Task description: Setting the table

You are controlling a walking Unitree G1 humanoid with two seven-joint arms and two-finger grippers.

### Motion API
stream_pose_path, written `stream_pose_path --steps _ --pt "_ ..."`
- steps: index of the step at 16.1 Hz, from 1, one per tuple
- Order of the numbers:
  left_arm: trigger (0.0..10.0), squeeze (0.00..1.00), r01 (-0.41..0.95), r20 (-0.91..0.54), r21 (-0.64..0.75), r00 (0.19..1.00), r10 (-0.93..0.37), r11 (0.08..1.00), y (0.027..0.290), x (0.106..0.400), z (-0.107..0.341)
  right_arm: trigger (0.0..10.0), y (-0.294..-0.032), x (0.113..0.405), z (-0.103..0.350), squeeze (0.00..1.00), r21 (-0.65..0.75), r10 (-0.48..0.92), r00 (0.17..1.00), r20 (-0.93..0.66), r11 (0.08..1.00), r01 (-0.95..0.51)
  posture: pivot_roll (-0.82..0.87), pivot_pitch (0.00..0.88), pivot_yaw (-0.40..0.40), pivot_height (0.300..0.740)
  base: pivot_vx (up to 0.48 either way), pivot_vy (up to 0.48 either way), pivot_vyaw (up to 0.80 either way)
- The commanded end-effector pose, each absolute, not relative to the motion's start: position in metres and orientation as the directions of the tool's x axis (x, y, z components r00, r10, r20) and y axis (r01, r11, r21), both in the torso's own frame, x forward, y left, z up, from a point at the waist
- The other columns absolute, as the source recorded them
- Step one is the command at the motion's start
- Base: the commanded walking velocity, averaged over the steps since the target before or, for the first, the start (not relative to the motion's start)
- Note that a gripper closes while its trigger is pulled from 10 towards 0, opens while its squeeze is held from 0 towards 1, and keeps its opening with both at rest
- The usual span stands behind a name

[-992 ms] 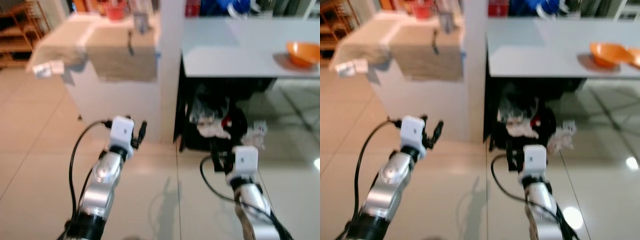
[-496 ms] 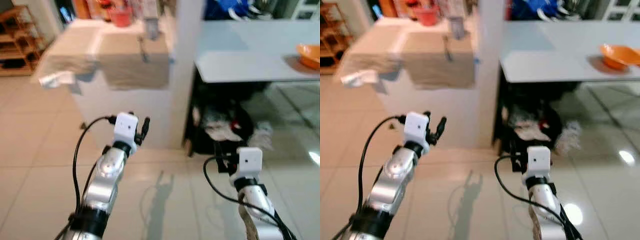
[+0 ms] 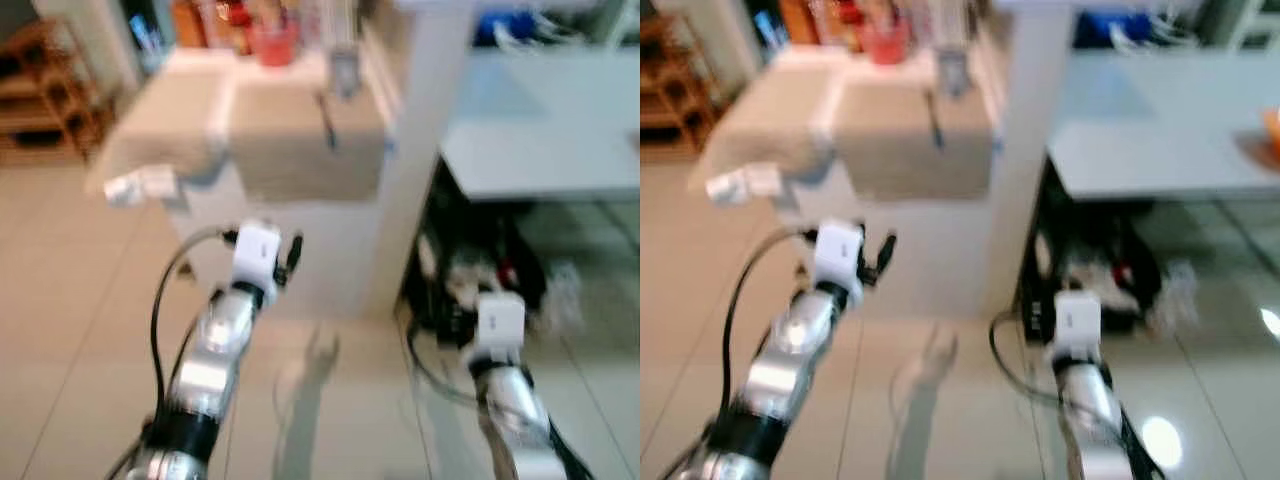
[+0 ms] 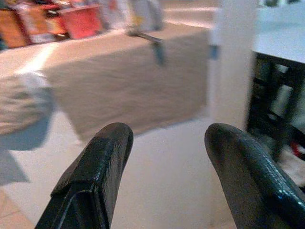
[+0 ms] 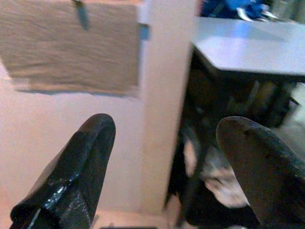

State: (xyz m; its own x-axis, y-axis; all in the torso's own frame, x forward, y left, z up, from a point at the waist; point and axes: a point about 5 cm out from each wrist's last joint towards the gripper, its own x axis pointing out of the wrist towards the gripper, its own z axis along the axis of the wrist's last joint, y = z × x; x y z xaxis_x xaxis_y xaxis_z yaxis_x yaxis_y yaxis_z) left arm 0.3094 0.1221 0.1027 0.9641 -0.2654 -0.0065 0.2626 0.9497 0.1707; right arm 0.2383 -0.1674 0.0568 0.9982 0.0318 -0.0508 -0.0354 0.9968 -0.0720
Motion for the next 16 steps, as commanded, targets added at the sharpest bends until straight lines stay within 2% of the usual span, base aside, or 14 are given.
stream_pose_path --steps 1,16 --pt "10.0 0.0 0.232 -0.009 0.186 0.972 -0.234 0.955 0.131 0.312 0.103 10.0 -0.16 0.242 0.061 0.0 -0.069 0.055 0.998 -0.027 0.996 -0.056 -0.04 0.0 0.028 0.731 0.48 0.0 0.0" --pt "10.0 0.0 0.255 0.044 0.184 0.963 -0.267 0.949 0.122 0.31 0.107 10.0 -0.158 0.243 0.074 0.0 -0.099 0.085 0.996 0.027 0.992 -0.082 -0.04 0.0 0.026 0.731 0.48 0.0 0.0"
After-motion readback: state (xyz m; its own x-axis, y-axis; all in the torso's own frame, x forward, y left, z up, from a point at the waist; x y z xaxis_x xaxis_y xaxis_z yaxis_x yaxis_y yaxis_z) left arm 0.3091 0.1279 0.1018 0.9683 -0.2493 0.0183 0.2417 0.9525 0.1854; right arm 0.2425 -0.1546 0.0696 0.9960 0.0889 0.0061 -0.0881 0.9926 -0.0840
